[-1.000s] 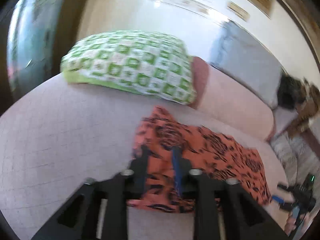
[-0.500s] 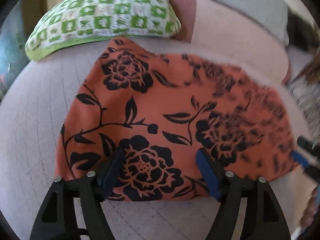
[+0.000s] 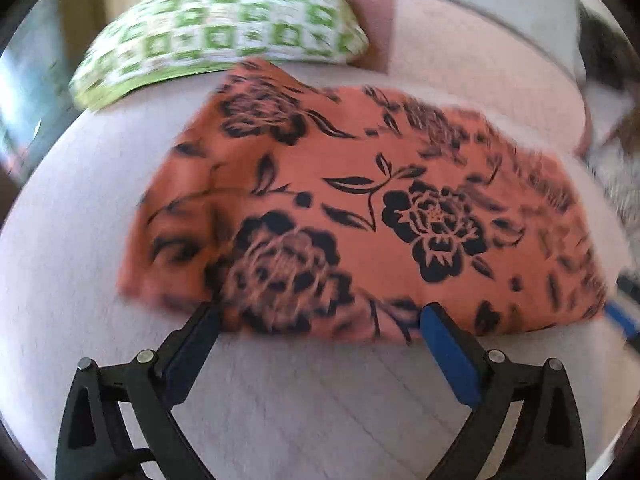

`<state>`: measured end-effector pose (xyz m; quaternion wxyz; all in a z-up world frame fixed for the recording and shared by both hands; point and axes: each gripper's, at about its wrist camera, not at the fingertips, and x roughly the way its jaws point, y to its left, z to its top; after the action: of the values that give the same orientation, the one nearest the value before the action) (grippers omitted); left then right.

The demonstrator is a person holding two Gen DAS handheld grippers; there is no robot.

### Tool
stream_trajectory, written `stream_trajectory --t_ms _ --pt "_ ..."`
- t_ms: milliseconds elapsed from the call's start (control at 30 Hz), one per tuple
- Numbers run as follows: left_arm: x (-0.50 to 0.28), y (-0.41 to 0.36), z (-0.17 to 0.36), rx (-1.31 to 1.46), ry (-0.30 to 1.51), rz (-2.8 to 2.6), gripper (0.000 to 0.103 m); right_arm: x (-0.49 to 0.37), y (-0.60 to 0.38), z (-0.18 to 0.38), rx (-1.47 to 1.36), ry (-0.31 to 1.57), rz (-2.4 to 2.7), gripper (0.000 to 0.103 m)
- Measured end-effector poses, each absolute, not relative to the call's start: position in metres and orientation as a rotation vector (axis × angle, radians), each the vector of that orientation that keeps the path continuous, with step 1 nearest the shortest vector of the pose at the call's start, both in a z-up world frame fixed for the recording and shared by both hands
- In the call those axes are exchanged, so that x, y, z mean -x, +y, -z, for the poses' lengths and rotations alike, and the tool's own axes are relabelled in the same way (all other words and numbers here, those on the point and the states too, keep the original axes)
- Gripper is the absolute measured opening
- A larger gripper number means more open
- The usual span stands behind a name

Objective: Fold small clothes

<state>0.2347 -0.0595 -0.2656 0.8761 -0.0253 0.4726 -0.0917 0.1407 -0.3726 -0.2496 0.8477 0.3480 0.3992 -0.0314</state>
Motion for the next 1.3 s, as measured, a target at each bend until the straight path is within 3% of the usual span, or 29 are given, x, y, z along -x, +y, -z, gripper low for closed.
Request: stream_trajectory --t_ms 133,300,367,633,1000,1300 --pt "-0.205 -0.045 0.251 0.135 0.938 0.139 0.1 -0.111 -0.376 0.239 -0.752 0.808 0.066 0.069" --pt "-0.171 -0.044 0.232 -0.003 0.837 0.085 0.1 -0.078 -0.378 0.224 -0.662 0.71 0.154 0.07" --pt "-0.173 -0.046 0.234 -0.062 0.829 0.07 0.1 -0.075 -0.38 0.23 -0.684 0.751 0.194 0.072" --pt "-0.19 -0.029 0.238 -0.03 0.827 0.004 0.1 -0.089 -0.379 0.236 -0.735 0.751 0.191 0.072" --pt "-0.211 -0.067 0.216 -0.037 0.755 0.069 0.1 -0.105 -0.374 0.229 -0.722 0.722 0.157 0.072" --pt "-0.278 -0.055 0.212 0.044 0.806 0.009 0.1 -0.144 -0.392 0.223 -0.735 0.678 0.1 0.072"
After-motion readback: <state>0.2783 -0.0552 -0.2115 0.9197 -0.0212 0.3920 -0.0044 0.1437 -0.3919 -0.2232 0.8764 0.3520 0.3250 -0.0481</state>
